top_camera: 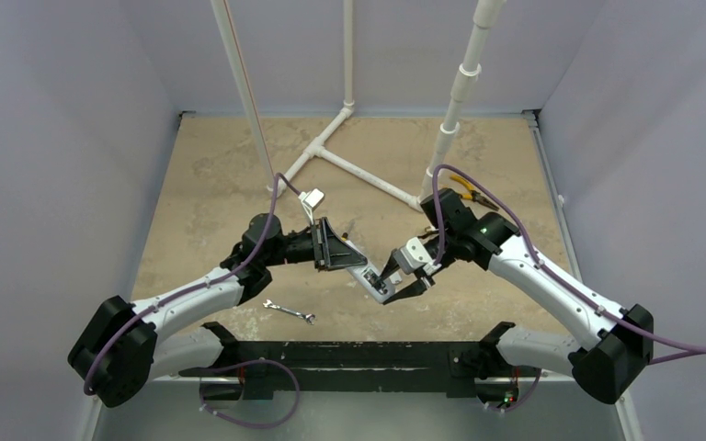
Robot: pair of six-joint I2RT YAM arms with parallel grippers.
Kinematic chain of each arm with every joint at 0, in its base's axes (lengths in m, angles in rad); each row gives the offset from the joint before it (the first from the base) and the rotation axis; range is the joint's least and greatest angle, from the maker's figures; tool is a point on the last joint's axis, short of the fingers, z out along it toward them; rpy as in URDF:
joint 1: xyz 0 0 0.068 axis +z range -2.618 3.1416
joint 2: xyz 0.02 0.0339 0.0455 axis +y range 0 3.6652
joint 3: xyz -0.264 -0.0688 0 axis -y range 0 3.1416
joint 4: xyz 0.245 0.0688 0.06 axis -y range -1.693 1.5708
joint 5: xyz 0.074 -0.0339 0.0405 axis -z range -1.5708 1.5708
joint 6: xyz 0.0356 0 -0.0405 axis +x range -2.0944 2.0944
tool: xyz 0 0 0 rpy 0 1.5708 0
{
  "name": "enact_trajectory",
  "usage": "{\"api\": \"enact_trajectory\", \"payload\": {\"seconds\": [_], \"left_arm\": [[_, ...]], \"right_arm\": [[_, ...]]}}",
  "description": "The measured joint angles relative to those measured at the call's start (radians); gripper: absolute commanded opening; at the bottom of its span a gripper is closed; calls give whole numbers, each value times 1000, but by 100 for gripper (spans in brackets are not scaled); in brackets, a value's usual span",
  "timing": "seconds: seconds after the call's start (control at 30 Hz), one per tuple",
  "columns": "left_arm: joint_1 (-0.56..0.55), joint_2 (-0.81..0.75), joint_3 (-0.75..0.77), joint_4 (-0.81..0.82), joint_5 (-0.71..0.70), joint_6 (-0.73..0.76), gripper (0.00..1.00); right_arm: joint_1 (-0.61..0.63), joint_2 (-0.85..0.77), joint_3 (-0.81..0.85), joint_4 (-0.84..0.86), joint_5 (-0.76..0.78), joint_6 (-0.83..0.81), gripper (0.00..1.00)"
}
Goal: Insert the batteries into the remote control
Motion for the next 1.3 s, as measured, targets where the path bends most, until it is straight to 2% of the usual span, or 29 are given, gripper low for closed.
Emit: {"api": "enact_trajectory", "payload": {"seconds": [0.73, 1.03, 1.3], "left_arm": [[1, 26, -14, 77, 23, -17, 0], [5, 26, -16, 79, 23, -17, 0], [6, 26, -16, 89, 23, -17, 0]], "right_arm": [[0, 84, 55, -48, -16, -78, 36], [-12, 141, 91, -123, -46, -171, 31], [-13, 142, 92, -125, -48, -172, 27]]}}
